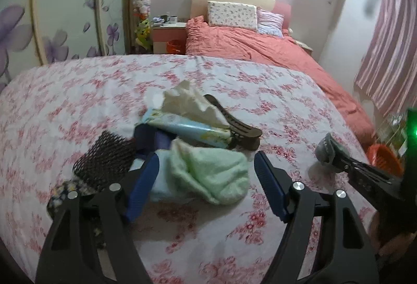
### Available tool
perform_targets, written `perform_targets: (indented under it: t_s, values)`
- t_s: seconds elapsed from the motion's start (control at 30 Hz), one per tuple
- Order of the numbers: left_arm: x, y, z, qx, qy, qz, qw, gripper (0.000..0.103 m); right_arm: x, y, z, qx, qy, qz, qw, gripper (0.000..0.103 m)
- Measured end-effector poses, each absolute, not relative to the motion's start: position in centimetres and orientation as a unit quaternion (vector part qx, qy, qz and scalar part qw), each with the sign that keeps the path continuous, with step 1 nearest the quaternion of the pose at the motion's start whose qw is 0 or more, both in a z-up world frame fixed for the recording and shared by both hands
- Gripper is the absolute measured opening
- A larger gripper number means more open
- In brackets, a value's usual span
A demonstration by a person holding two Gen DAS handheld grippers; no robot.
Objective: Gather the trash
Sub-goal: 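Grasp the grey-green sock with the right tool while the left tool grasps the green towel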
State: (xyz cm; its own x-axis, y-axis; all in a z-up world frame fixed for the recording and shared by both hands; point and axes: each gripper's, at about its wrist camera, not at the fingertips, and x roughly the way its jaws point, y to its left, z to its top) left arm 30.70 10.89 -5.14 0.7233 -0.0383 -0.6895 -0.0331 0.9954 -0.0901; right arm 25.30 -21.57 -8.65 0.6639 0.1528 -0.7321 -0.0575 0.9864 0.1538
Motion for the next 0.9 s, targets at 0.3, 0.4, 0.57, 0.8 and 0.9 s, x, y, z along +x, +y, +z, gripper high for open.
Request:
perform_targets:
  t_s: [0.3, 0.4, 0.57, 0.8, 0.9]
  values:
    - [32.8, 8.7, -8.5, -0.016, 0.421, -0.001, 0.907, 0.057, 24.6, -22.9, -9.0, 0.062, 0.412, 0.058, 0.907, 0.009]
    - [33.2, 7.7, -9.2, -0.005, 0.430, -0.009, 0.903, 0.043, 24.4, -23.1, -9.0, 0.062, 0.412, 0.057, 0.907, 0.009]
    - [33.2, 6.8, -9.3, -0.004, 0.427, -0.029, 0.904, 0.021, 23.9, -23.9, -8.9, 0.064, 0.411, 0.052, 0.908, 0.009]
    - [31.7, 5.8, -6.7, -0.015, 0.399, -0.055, 0.915, 0.019, 22.6, -25.5, -7.8, 0.075, 0.399, 0.044, 0.913, 0.009]
    - [31.1, 5.0, -5.3, -0.014, 0.386, -0.064, 0.920, 0.019, 21.7, -26.1, -6.9, 0.080, 0.389, 0.042, 0.917, 0.009]
